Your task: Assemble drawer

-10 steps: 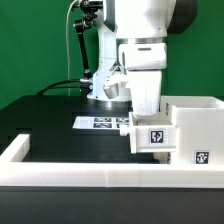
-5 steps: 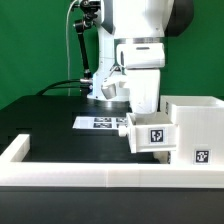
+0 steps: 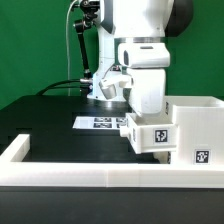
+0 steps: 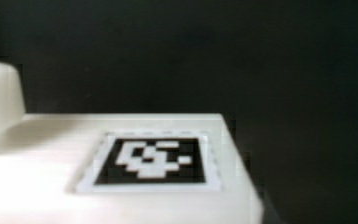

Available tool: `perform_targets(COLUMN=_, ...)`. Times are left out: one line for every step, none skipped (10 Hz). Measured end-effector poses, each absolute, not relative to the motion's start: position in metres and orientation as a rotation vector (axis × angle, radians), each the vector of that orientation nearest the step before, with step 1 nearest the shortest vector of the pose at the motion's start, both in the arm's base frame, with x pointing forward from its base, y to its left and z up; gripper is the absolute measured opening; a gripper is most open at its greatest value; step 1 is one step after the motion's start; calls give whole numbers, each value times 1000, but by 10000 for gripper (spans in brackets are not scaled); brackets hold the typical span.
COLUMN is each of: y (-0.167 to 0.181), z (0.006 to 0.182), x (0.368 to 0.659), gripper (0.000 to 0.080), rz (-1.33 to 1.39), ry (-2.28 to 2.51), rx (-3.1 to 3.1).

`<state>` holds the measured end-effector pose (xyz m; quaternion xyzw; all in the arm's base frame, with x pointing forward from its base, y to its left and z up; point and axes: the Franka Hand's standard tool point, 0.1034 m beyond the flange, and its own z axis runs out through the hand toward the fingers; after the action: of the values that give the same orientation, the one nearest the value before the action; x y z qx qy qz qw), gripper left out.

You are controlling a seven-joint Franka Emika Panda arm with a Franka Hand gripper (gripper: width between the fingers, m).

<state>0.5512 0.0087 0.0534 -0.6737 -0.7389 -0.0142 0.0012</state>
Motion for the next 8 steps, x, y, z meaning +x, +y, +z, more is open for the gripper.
perform_targets(y=9, z=54, x=552, gripper=42, rz=-23, ry=-2313, rx=-2110)
perform_targets(y=9, z=53, x=551, gripper=42, rz=-21, ry=-2301, rx=-2122)
perform_targets(y=9, z=53, x=551, gripper=42, rz=-21, ry=-2298, rx=-2126)
perform_targets(y=8, z=54, x=551, gripper=42, rz=-21, ry=-2297, rx=-2127)
perform_targets(y=8, z=54, x=551, gripper=42, rz=-21, ry=-2297, rx=-2127)
perform_targets(y=8, z=53, x=551, gripper=42, rz=-21, ry=-2296, rx=-2127)
perform_targets(y=8, z=53, x=551, gripper=129, rz=-21, ry=-2291, rx=-2130)
perform_targets(y=6, z=53, x=551, gripper=268, rz=-20, ry=-2288, rx=-2133)
